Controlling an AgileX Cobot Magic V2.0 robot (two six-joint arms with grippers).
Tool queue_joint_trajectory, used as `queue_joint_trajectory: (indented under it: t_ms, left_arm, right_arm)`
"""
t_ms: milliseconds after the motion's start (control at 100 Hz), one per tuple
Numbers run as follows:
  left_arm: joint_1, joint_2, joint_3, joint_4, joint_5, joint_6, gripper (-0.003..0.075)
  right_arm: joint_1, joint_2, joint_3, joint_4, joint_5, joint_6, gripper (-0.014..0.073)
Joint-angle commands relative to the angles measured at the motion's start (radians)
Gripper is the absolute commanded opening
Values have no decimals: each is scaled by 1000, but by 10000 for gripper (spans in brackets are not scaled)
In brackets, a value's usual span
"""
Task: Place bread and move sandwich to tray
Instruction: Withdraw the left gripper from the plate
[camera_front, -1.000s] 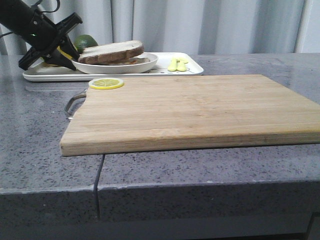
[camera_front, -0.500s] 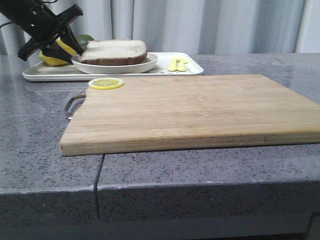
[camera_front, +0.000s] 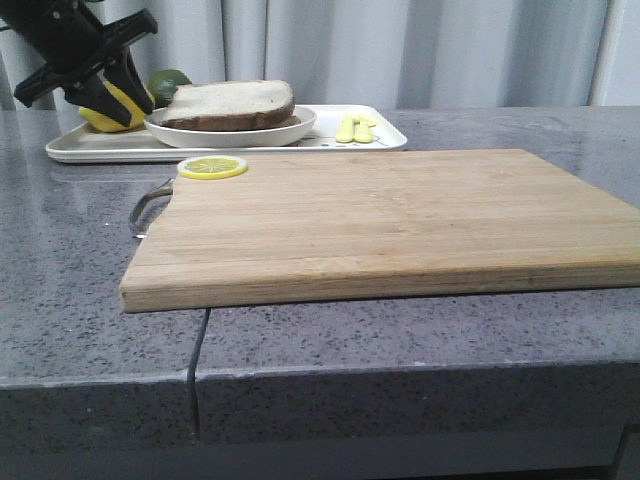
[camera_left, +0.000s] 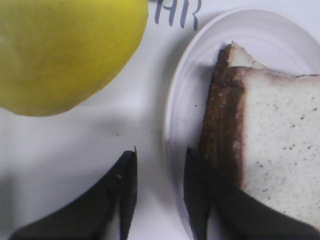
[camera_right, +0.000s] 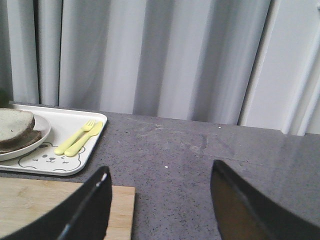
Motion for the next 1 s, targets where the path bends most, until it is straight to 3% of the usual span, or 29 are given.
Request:
queue_joint_trajectory:
  t_ms: [0,490,990]
  left_arm:
    - [-5,-92,-47,-27,-9,-8,215]
    - [-5,-298,-49,17,95,38,211]
    - [-13,-585,25,46,-23,127,211]
  right_arm:
    - [-7,-3,-27,-46,4,-5,445]
    - [-7,-3,-27,-46,4,-5,445]
    - [-7,-3,-27,-46,-5,-5,445]
